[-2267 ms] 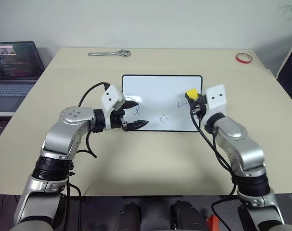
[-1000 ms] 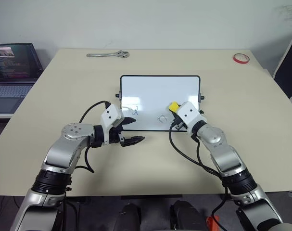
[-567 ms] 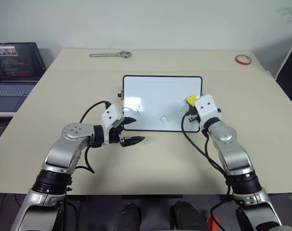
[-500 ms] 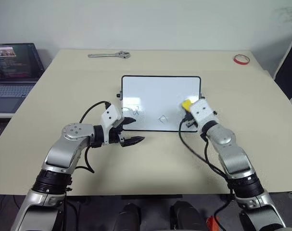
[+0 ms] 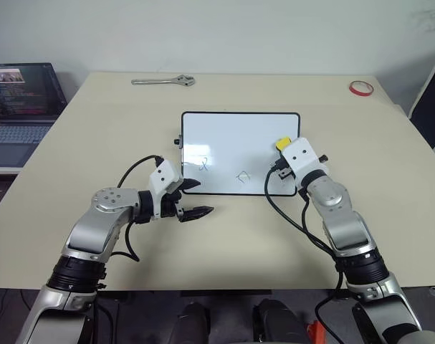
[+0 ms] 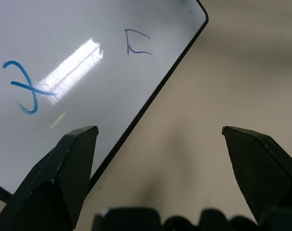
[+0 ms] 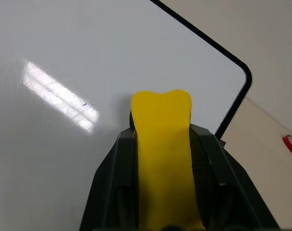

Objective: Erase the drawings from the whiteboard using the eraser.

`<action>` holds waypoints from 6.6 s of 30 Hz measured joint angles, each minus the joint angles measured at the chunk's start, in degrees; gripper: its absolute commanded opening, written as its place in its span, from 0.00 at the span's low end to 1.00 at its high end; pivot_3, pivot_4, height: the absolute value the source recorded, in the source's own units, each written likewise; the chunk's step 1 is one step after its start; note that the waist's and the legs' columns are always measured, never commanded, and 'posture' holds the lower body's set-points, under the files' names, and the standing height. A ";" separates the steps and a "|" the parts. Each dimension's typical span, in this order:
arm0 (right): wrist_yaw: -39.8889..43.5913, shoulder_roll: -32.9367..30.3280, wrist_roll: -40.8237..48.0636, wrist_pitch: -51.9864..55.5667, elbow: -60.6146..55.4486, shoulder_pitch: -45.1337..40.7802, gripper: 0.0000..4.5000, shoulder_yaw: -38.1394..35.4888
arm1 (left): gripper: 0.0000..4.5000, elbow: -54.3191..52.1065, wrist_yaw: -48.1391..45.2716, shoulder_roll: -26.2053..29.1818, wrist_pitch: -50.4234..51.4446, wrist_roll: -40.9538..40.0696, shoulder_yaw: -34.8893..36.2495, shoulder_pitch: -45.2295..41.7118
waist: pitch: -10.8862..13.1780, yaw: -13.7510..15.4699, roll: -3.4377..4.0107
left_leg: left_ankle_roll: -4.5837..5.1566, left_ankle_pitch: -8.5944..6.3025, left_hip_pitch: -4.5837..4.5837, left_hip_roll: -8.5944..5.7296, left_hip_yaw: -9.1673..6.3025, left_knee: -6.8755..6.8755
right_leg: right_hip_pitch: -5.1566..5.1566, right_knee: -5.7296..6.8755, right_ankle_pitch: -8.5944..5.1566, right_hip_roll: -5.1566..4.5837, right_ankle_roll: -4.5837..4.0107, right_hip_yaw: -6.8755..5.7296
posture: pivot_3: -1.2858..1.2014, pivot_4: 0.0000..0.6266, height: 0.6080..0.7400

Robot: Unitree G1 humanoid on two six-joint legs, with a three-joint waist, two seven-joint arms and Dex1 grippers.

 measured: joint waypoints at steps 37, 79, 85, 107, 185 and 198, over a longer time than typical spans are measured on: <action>17.81 -2.43 25.04 13.12 -27.57 14.40 0.24 -11.77 | 1.00 -5.44 0.17 2.57 -3.61 -6.19 13.97 13.83 | 0.05 0.53 0.05 | 0.01 -0.03 -0.20 0.02 -0.08 -0.12 | -0.05 -0.29 0.00 -0.25 0.00 -0.14 | 0.52 0.24 1.00; 7.92 -0.22 -1.10 -20.49 14.62 -4.21 0.24 8.93 | 1.00 -9.53 0.84 3.25 -10.20 -3.42 9.01 15.77 | 0.06 0.27 0.01 | 0.00 -0.02 0.09 0.03 -0.06 -0.03 | 0.13 -0.10 0.02 -0.11 -0.02 -0.10 | 0.52 0.24 1.00; 13.44 -1.07 -0.61 -21.59 13.63 -1.55 0.24 10.97 | 1.00 -8.81 0.85 3.29 -10.99 -3.42 9.01 15.87 | 0.05 0.20 0.01 | 0.01 -0.02 0.21 0.04 -0.05 -0.03 | 0.21 -0.07 0.02 -0.11 -0.02 -0.08 | 0.52 0.24 1.00; 15.72 -0.78 -4.13 -19.77 12.58 0.35 0.24 12.00 | 1.00 -8.33 0.25 3.26 -11.21 -3.41 8.98 15.60 | 0.01 0.23 -0.03 | 0.01 0.03 0.38 0.05 -0.07 -0.02 | 0.33 -0.01 0.11 -0.08 -0.07 -0.10 | 0.52 0.24 1.00; 27.09 -7.90 28.16 14.89 -26.74 13.91 0.23 -11.15 | 1.00 -9.09 11.15 2.32 -3.14 -8.70 21.17 15.57 | 0.17 1.56 -0.05 | -0.01 0.08 -0.32 -0.04 -0.31 -0.93 | -0.03 -1.22 0.06 -0.47 -0.10 -0.83 | 0.52 0.24 1.00; 23.54 -8.26 24.47 4.20 -19.11 12.64 0.23 -3.57 | 1.00 -12.00 13.18 2.44 -0.54 -9.16 23.36 19.42 | 0.17 1.31 -0.05 | -0.02 0.11 -0.20 -0.01 -0.25 -0.89 | -0.01 -1.06 0.07 -0.39 -0.11 -0.81 | 0.52 0.24 1.00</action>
